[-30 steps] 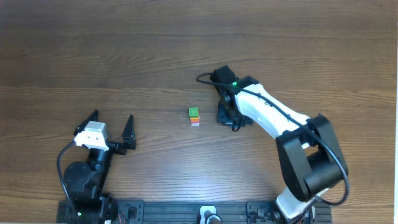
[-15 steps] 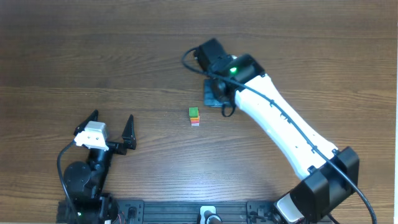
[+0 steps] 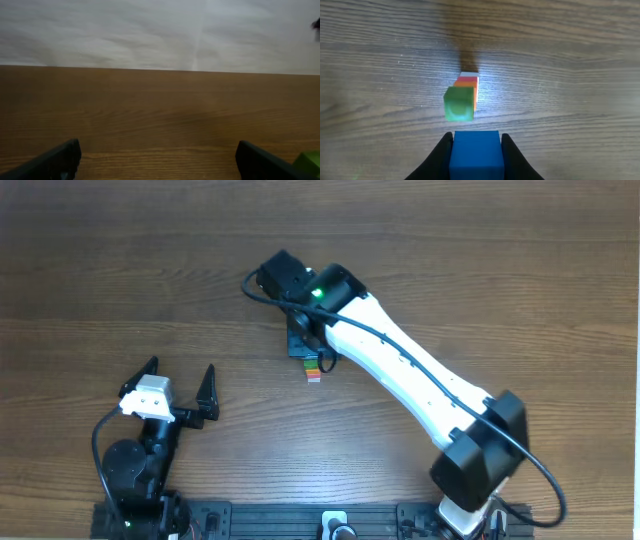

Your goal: Stack Cubes

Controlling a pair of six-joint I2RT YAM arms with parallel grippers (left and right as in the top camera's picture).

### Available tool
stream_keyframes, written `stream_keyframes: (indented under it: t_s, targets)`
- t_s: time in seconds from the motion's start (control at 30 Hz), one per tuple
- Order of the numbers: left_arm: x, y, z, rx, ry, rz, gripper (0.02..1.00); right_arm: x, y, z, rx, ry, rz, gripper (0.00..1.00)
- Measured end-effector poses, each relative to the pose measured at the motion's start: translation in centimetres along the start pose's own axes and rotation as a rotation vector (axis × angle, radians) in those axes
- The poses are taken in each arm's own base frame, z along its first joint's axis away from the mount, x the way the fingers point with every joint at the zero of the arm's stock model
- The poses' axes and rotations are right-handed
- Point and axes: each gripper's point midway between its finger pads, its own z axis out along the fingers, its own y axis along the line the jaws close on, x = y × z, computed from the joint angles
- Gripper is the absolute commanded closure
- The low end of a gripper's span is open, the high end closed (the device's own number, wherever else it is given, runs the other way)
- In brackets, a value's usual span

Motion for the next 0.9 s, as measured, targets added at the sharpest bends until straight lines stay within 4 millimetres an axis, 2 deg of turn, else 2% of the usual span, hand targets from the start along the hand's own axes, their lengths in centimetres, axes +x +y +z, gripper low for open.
stream_keyframes:
  t_s: [0.3,0.9]
  targets:
    - [0.0,0.0,0.0,0.0,0.0,0.0,0.02,0.7,0.6,2.2,0.019,0.067,0.015,0.987]
    - [0.0,0.0,0.0,0.0,0.0,0.0,0.018,0.6,1.6,2.7,-0.006,0.063,0.008,0.991]
